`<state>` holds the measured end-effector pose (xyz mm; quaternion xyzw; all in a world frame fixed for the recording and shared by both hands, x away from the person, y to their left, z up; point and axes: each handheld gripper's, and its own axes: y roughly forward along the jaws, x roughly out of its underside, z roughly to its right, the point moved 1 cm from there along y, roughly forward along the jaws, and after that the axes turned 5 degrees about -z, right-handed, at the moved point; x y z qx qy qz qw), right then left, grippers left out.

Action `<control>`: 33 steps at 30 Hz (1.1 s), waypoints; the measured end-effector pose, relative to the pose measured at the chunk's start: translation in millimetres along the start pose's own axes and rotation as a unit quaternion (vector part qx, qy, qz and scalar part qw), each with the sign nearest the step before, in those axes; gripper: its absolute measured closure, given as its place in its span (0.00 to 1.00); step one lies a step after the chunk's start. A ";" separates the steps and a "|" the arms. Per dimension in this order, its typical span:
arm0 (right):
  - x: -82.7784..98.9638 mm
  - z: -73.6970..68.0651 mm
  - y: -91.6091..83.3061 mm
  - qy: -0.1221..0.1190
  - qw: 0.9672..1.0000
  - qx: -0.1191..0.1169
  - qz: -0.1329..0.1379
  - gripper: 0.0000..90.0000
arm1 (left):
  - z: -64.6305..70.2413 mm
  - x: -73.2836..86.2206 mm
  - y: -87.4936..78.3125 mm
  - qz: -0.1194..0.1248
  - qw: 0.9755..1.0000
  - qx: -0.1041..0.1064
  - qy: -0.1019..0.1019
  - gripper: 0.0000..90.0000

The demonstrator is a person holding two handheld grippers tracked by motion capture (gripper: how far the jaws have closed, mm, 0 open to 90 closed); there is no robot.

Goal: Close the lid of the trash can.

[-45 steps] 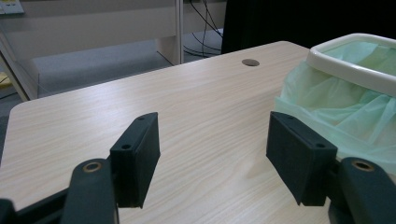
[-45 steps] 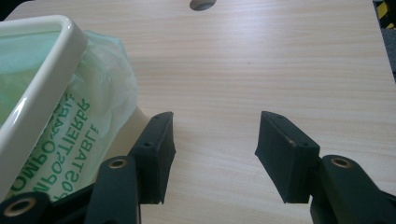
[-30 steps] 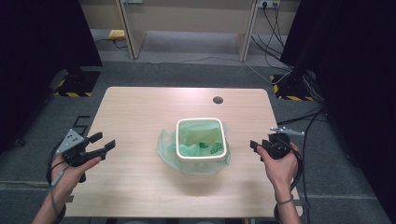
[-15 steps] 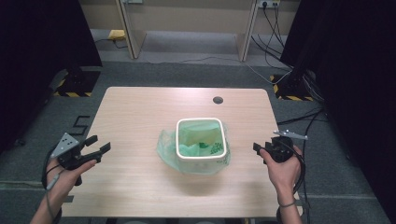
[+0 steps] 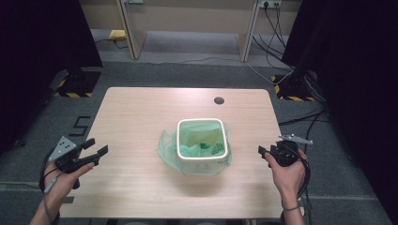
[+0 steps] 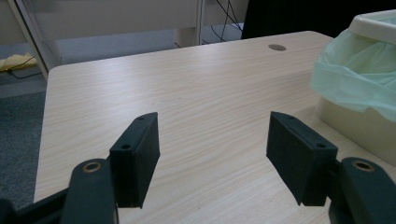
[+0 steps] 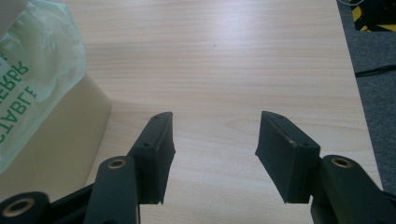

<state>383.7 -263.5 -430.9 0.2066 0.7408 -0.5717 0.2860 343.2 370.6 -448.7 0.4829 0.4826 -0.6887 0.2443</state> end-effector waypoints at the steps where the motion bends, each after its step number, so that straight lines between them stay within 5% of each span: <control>1: 0.6 0.3 0.2 0.002 1.000 0.000 0.000 0.51 | -0.6 0.7 -0.1 0.000 1.000 -0.001 -0.001 0.38; 33: 23.6 21.7 9.7 0.010 1.000 0.016 -0.003 0.51 | -19.8 27.9 -2.3 -0.014 0.999 -0.021 -0.021 0.38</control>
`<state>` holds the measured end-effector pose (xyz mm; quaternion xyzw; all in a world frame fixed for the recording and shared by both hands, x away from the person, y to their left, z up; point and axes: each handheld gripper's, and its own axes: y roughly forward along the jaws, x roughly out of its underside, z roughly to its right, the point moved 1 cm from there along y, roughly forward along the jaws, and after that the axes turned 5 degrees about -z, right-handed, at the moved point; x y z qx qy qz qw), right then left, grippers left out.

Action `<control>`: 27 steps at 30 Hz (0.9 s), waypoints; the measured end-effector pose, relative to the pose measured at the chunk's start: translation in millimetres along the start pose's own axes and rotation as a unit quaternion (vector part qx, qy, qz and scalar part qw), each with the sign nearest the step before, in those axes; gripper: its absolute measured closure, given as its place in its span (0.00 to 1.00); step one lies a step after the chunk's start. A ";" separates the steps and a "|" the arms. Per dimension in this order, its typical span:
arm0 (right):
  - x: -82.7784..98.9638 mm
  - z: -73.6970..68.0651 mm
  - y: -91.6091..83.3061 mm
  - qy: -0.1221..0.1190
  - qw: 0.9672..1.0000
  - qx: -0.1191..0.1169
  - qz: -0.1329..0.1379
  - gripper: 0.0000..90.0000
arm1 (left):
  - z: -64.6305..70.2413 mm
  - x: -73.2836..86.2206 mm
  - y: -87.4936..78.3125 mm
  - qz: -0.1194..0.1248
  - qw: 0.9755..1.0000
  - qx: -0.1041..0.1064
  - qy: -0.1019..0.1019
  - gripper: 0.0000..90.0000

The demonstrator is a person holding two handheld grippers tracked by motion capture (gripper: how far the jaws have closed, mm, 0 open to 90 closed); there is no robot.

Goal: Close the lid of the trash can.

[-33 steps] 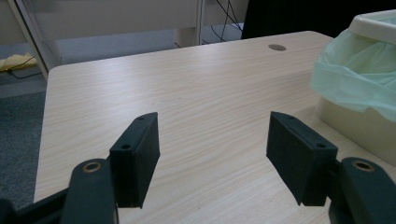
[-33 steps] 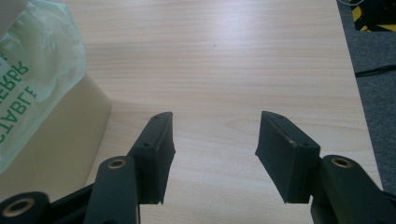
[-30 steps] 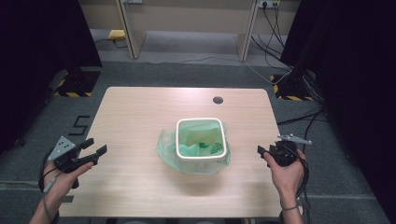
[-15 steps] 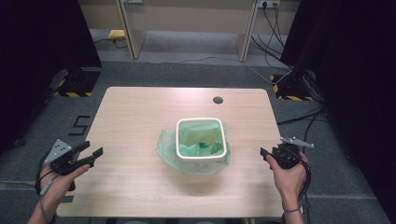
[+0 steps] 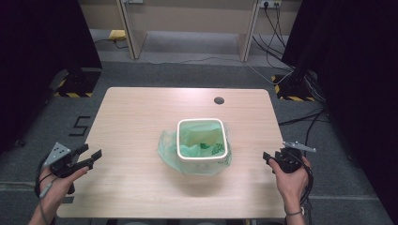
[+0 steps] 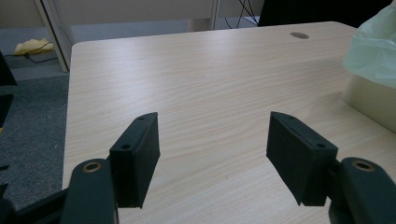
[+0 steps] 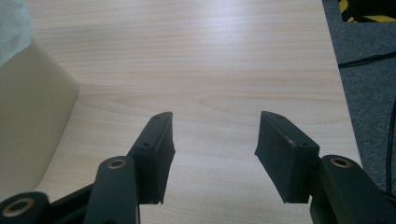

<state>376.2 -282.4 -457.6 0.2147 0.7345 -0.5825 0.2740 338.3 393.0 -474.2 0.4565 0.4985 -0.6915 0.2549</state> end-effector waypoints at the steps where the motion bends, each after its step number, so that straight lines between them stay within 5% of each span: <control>1: 1.4 0.6 1.0 0.001 1.000 -0.001 0.000 0.51 | 0.0 0.8 0.6 -0.001 1.000 0.000 0.000 0.38; 27: 17.4 11.2 16.1 0.006 1.000 0.005 0.009 0.52 | -3.2 25.2 20.0 -0.016 1.000 0.000 -0.001 0.37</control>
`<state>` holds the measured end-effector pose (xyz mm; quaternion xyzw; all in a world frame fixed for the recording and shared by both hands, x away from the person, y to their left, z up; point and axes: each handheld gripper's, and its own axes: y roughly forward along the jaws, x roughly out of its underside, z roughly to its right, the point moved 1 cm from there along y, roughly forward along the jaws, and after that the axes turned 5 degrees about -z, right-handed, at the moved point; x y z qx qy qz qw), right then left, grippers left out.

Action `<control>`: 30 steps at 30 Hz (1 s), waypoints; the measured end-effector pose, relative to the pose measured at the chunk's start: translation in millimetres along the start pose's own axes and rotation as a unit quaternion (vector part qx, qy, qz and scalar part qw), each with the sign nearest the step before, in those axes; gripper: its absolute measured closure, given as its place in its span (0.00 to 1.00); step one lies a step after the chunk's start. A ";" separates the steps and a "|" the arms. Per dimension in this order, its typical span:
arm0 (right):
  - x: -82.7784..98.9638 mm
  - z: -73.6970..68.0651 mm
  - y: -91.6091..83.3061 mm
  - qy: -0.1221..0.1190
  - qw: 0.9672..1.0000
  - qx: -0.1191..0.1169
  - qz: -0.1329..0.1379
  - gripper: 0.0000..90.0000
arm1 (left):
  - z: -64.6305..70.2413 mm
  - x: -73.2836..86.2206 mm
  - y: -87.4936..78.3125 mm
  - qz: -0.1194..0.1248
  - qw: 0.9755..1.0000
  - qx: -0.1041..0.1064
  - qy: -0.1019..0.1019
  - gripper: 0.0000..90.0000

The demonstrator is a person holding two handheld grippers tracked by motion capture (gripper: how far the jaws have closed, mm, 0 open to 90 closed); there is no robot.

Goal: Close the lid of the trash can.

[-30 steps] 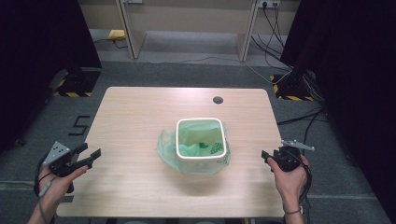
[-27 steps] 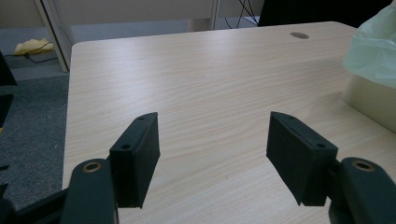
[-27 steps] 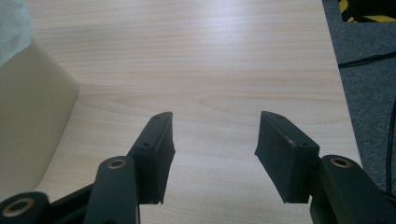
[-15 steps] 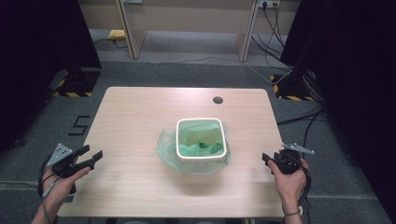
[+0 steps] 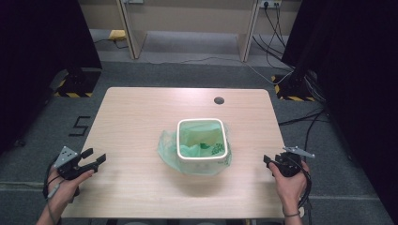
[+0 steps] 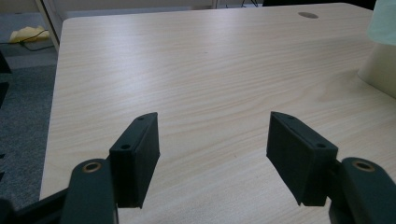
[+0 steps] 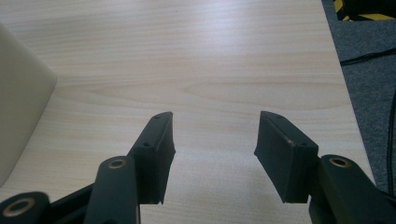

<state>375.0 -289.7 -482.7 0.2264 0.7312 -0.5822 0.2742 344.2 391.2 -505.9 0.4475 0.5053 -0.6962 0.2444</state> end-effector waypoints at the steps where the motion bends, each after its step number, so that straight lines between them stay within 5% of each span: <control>1: 0.7 0.4 1.1 0.000 1.000 0.000 -0.001 0.52 | 0.2 1.0 0.7 0.000 1.000 0.000 -0.001 0.37; 30: 15.2 -2.9 19.1 -0.010 0.999 0.006 0.035 0.52 | -1.8 14.7 11.4 -0.002 1.000 -0.012 0.010 0.37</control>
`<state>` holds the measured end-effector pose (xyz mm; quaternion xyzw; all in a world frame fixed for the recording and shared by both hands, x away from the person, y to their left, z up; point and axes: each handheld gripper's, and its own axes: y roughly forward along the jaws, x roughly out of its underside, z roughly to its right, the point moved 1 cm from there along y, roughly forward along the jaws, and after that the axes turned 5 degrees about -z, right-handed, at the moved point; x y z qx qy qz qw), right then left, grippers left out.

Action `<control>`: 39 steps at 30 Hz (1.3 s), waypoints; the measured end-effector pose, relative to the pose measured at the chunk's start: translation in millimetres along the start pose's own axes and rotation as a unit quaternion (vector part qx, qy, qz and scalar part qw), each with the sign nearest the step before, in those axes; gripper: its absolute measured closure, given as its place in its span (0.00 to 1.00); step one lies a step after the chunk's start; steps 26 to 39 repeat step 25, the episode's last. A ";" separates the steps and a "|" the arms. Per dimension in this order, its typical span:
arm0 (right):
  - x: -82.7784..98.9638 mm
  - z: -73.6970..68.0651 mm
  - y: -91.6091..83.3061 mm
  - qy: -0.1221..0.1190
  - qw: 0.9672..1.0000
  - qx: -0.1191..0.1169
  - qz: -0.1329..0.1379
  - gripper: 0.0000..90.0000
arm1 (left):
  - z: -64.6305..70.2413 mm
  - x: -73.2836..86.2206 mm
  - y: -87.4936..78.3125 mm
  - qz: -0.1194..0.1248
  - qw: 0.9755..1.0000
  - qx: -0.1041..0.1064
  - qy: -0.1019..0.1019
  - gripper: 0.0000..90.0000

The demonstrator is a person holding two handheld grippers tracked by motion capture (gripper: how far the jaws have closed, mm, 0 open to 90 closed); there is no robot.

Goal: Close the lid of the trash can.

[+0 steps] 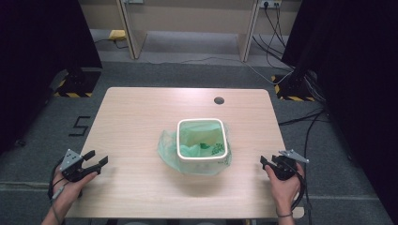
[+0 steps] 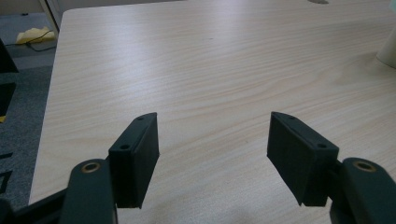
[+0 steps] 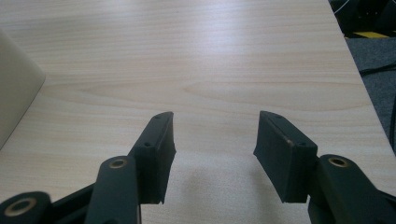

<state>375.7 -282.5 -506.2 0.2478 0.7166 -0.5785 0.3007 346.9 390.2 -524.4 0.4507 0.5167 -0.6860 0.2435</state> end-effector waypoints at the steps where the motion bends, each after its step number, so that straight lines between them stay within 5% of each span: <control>1: 0.8 0.1 1.1 -0.001 1.000 -0.002 0.001 0.52 | -0.2 0.0 -0.1 0.000 1.000 -0.001 -0.001 0.37; 39: 5.5 0.6 4.4 -0.013 1.000 -0.012 0.011 0.47 | 3.2 0.5 -0.9 0.002 1.000 -0.006 0.011 0.37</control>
